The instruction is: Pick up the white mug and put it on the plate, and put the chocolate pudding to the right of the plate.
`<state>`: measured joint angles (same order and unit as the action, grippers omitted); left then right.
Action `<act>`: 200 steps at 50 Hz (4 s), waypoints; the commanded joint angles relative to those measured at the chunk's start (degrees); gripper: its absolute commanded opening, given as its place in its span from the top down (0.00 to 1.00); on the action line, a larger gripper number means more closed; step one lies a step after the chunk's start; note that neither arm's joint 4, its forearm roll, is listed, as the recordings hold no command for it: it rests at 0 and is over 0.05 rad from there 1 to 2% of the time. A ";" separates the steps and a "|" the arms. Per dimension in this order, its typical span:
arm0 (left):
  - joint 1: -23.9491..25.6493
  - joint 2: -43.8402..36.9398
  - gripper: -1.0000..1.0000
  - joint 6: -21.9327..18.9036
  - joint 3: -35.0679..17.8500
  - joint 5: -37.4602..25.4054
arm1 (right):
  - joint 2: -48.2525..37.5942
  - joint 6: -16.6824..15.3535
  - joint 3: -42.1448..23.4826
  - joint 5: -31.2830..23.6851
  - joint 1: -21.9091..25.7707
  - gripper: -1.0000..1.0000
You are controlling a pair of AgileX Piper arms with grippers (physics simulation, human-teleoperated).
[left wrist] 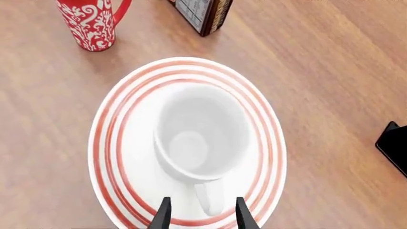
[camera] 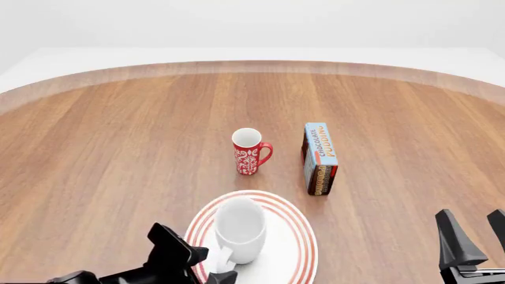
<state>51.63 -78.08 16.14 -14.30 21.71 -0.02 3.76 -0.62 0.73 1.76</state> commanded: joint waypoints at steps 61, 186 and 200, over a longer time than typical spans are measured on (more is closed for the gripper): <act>-2.46 30.49 0.00 -4.91 -6.01 -23.45 | 0.00 -0.01 0.00 0.00 0.00 0.00; -49.65 70.04 0.00 -11.98 14.21 -12.15 | 0.00 -0.62 0.07 0.22 -0.16 0.00; -52.49 78.06 0.00 -7.42 13.99 -16.20 | 0.01 -0.97 0.00 0.22 -0.23 0.00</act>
<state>1.01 -3.37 6.07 -0.64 6.33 -0.02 3.02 -0.58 0.93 1.55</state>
